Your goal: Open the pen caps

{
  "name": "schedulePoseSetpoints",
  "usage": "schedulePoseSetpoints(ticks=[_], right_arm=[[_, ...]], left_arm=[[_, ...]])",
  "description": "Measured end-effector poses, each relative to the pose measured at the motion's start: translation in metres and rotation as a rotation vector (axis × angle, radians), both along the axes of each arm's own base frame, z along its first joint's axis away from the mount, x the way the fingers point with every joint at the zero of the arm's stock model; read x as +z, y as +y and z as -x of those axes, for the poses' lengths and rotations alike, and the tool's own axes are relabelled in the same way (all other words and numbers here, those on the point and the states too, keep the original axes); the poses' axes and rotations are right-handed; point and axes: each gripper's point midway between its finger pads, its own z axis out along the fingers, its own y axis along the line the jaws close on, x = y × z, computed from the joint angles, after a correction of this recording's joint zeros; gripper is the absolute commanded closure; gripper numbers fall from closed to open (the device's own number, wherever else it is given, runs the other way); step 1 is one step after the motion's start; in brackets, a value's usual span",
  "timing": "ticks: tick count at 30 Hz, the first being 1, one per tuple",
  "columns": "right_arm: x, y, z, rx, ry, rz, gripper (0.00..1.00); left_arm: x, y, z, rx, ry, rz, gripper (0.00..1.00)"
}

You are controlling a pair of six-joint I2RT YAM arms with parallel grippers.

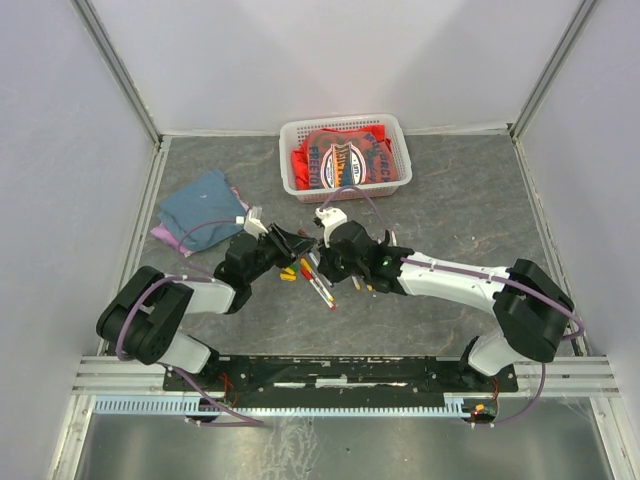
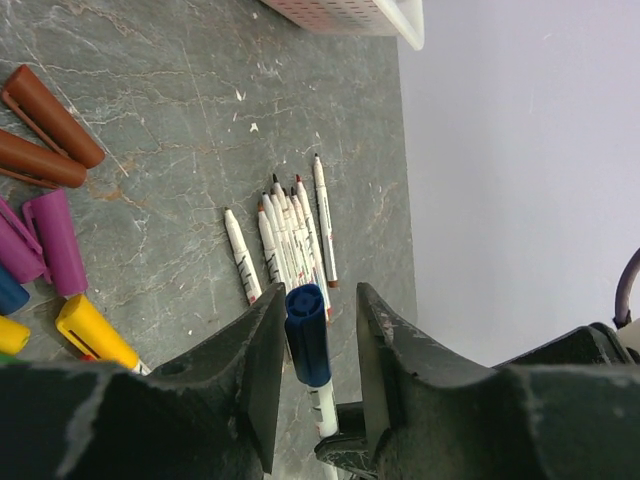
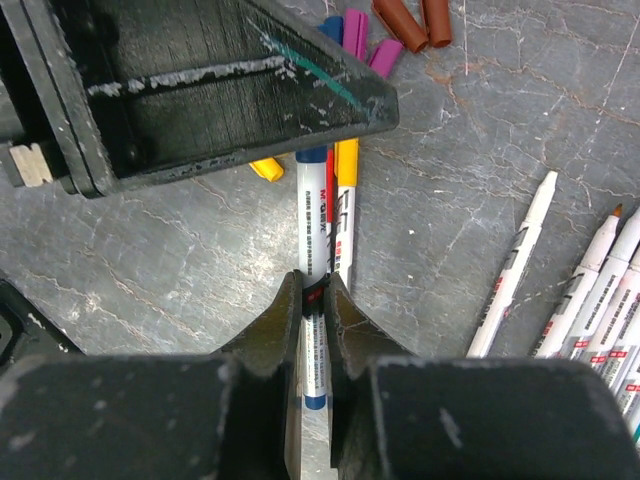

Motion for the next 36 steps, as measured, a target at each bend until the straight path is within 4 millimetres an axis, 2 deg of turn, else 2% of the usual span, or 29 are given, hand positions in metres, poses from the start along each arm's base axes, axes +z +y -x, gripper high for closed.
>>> schedulePoseSetpoints(ticks=[9, 13, 16, 20, 23, 25, 36], right_arm=[[0.003, 0.002, -0.003, -0.005, 0.009, -0.03, 0.99], [0.003, 0.0, -0.003, -0.007, 0.015, -0.032, 0.99], [0.006, -0.001, -0.003, -0.008, 0.013, -0.038, 0.99], [0.009, -0.003, -0.002, -0.007, 0.014, -0.041, 0.97], [0.01, -0.003, -0.001, -0.004, 0.016, -0.042, 0.81], [0.011, -0.003, 0.0, 0.002, 0.018, -0.046, 0.76], [0.02, 0.001, -0.004, 0.022, 0.024, -0.099, 0.72]], left_arm=[[0.001, -0.004, 0.002, -0.016, -0.01, 0.029, 0.89], [0.002, -0.006, 0.002, -0.027, -0.019, 0.039, 0.9], [0.004, -0.007, 0.002, -0.03, -0.024, 0.046, 0.97], [0.007, -0.008, 0.003, -0.034, -0.027, 0.059, 0.97], [0.008, -0.009, 0.004, -0.037, -0.028, 0.06, 0.97], [0.01, -0.009, 0.004, -0.038, -0.033, 0.062, 0.97], [0.021, -0.015, 0.009, -0.082, -0.059, 0.099, 0.97]])
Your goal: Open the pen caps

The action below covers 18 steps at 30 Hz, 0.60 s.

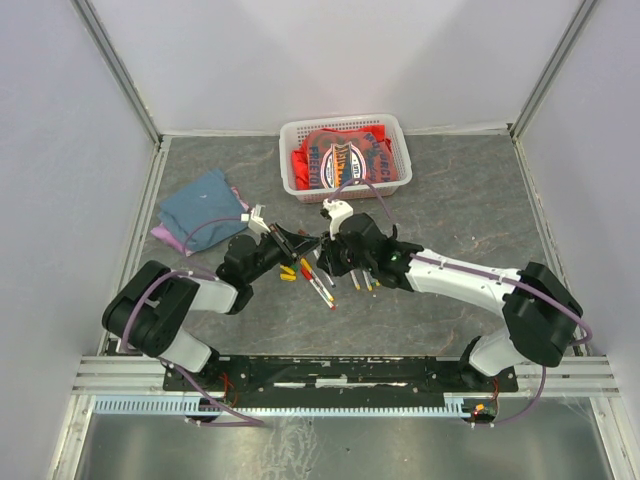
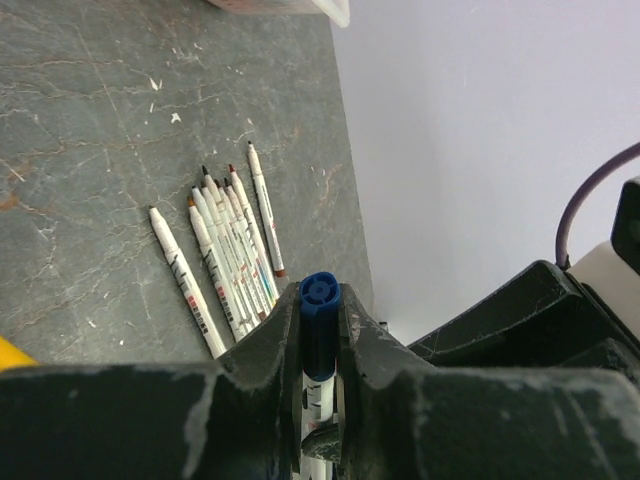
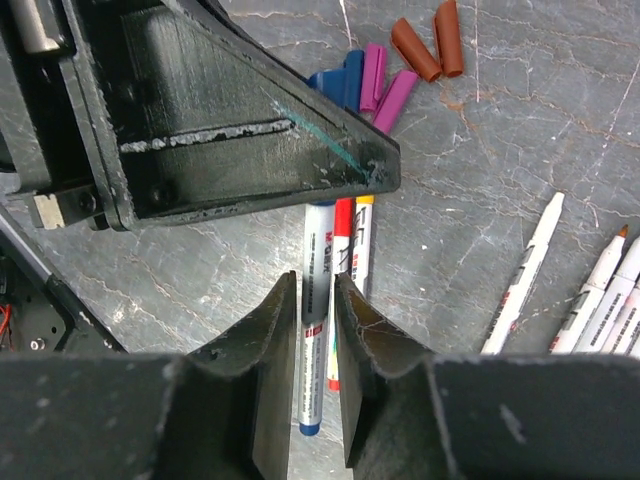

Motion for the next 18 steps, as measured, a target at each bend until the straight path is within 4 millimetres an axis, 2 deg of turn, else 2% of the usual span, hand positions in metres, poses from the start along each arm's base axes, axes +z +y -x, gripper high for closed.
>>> schedulePoseSetpoints(ticks=[3, 9, 13, 18], right_arm=[[0.003, 0.001, -0.002, 0.002, 0.003, -0.02, 0.73], [0.002, 0.002, -0.008, -0.005, 0.024, -0.048, 0.9], [-0.005, 0.002, -0.01, -0.005, 0.043, -0.047, 0.98], [-0.014, 0.002, -0.013, -0.009, 0.056, -0.034, 0.99]], left_arm=[[0.002, -0.002, 0.001, -0.013, -0.005, 0.018, 0.97], [0.003, -0.005, -0.001, -0.02, -0.006, 0.053, 0.97], [-0.005, -0.004, -0.003, -0.012, 0.019, 0.052, 0.97], [-0.013, -0.004, -0.005, -0.001, 0.047, 0.048, 0.97]])
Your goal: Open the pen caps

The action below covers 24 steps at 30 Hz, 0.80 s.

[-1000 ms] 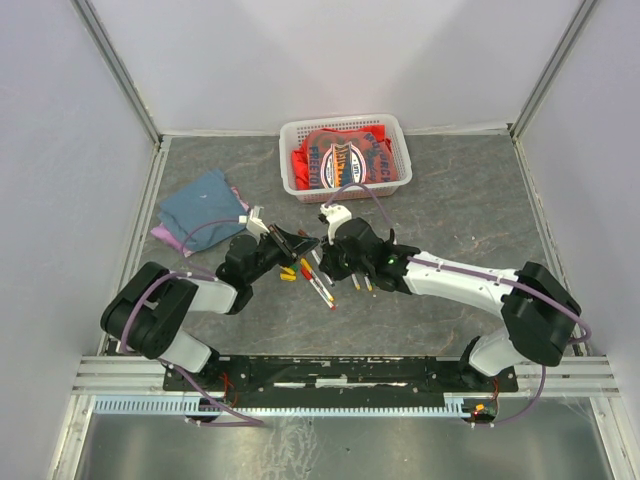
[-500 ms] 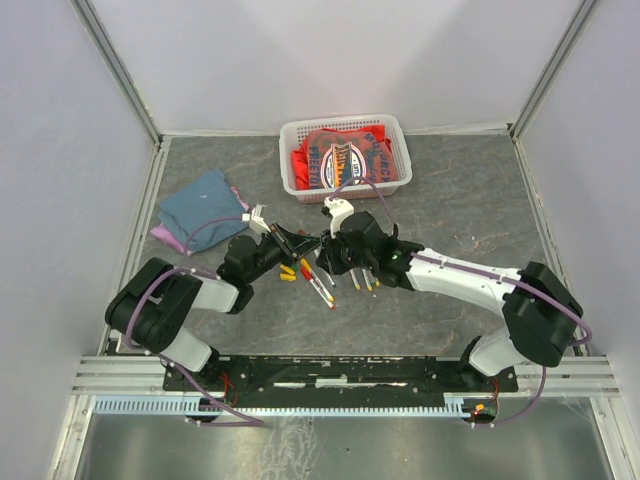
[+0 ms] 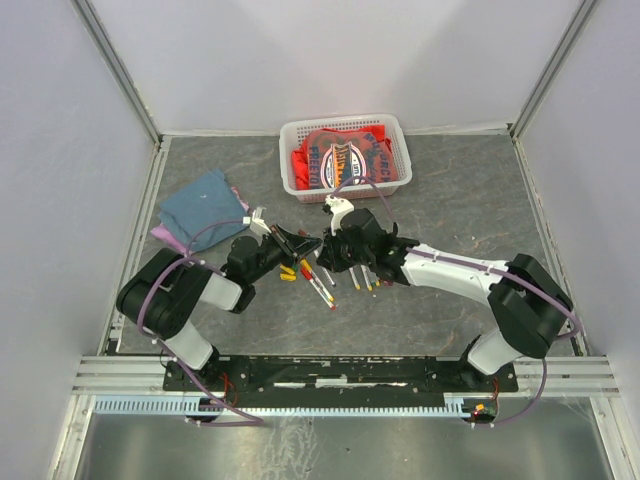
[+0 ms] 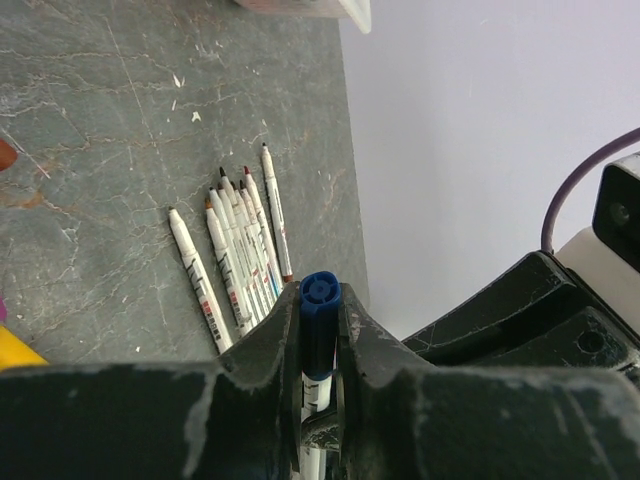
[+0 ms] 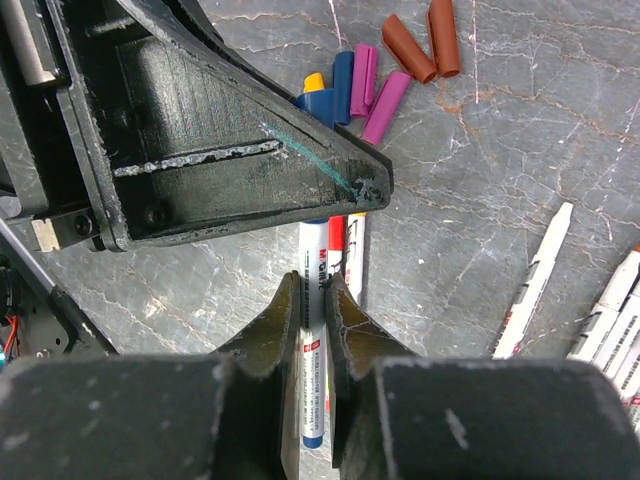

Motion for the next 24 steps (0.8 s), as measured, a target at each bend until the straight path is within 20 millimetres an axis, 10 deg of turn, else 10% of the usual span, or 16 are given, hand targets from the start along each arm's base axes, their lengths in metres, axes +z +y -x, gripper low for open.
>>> schedulePoseSetpoints(ticks=[24], right_arm=[[-0.021, -0.03, -0.042, -0.169, -0.226, 0.29, 0.99]], left_arm=[[-0.026, -0.021, -0.051, 0.221, 0.109, -0.15, 0.97]])
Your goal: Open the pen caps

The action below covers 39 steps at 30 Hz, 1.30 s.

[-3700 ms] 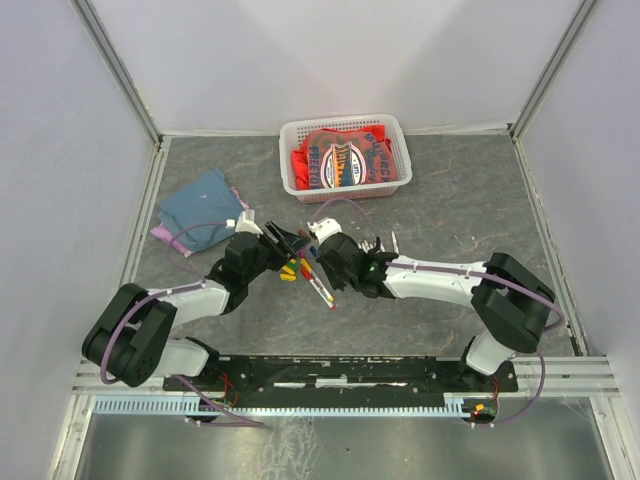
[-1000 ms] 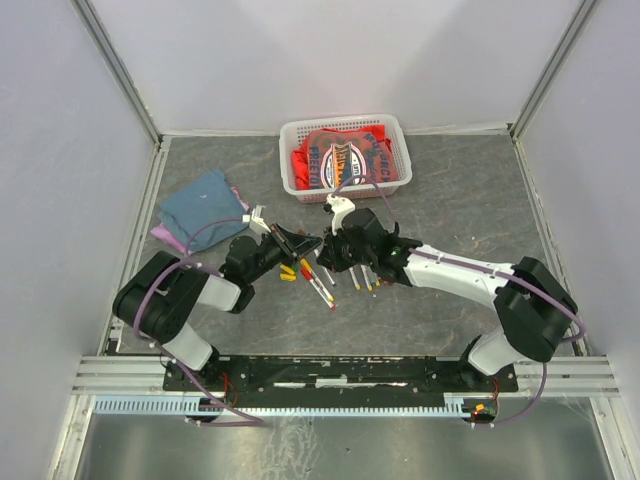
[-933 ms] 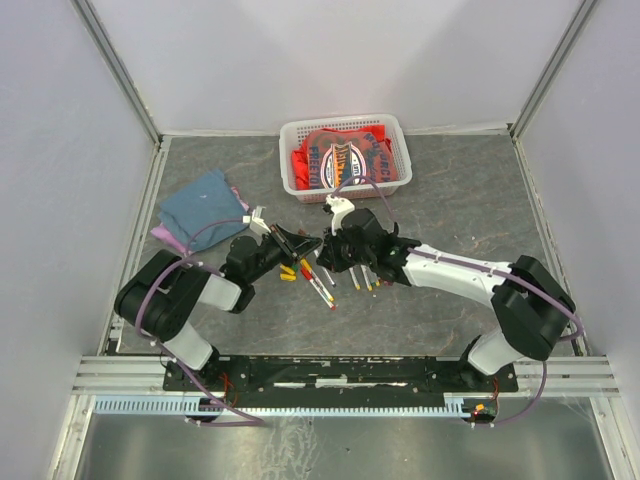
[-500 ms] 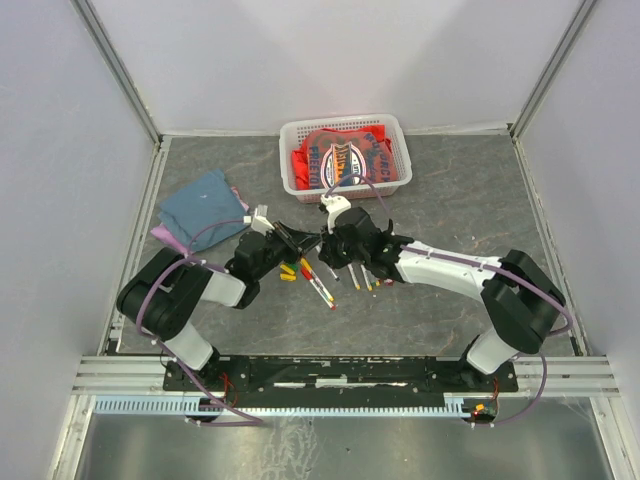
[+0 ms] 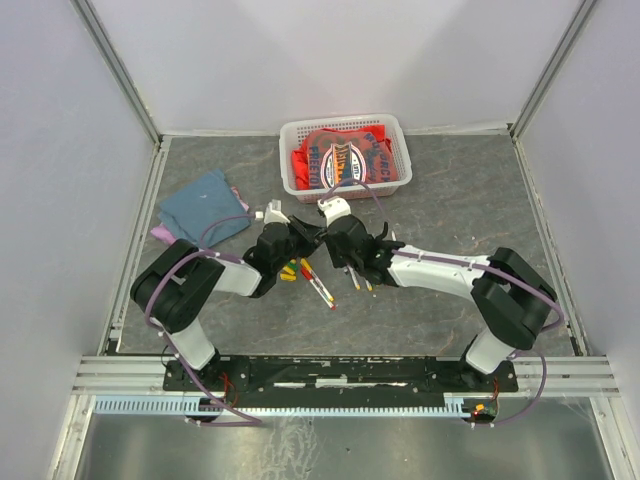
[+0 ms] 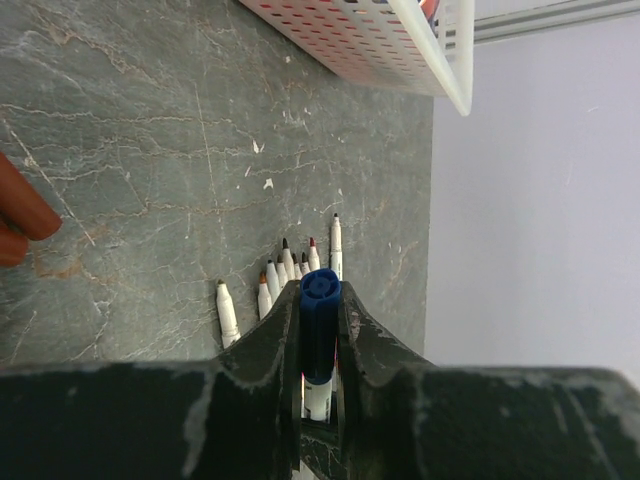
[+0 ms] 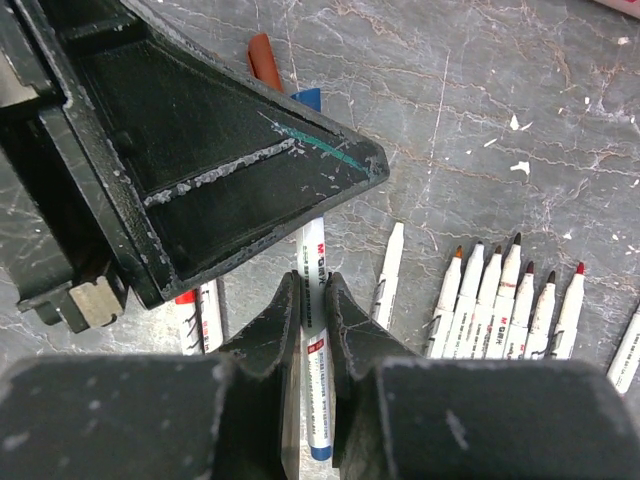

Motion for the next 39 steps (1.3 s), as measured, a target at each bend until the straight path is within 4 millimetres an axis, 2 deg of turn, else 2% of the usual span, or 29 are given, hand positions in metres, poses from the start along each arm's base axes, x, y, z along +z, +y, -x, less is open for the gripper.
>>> schedulePoseSetpoints(ticks=[7, 17, 23, 27, 31, 34, 39], right_arm=[[0.002, 0.001, 0.007, 0.011, 0.006, -0.046, 0.99], [0.038, 0.0, 0.03, 0.079, 0.076, -0.337, 0.99], [0.025, -0.002, 0.053, 0.114, 0.172, -0.37, 0.99], [0.02, -0.006, 0.062, 0.118, 0.206, -0.372, 0.99], [0.023, -0.009, 0.061, 0.108, 0.199, -0.362, 0.99], [0.018, -0.01, 0.056, 0.087, 0.201, -0.333, 0.99], [-0.008, -0.009, 0.045, 0.04, 0.231, -0.262, 0.99]], left_arm=[[0.003, -0.001, 0.004, -0.019, -0.039, -0.002, 0.97], [0.043, -0.004, 0.029, -0.162, -0.226, 0.161, 0.97], [0.046, 0.022, 0.011, -0.065, -0.252, 0.159, 0.97], [0.047, 0.026, 0.007, -0.044, -0.254, 0.156, 0.97], [0.046, 0.029, 0.007, -0.025, -0.231, 0.129, 0.97], [0.043, 0.039, 0.008, 0.009, -0.196, 0.056, 0.97], [0.05, 0.061, 0.015, 0.073, -0.185, -0.066, 0.97]])
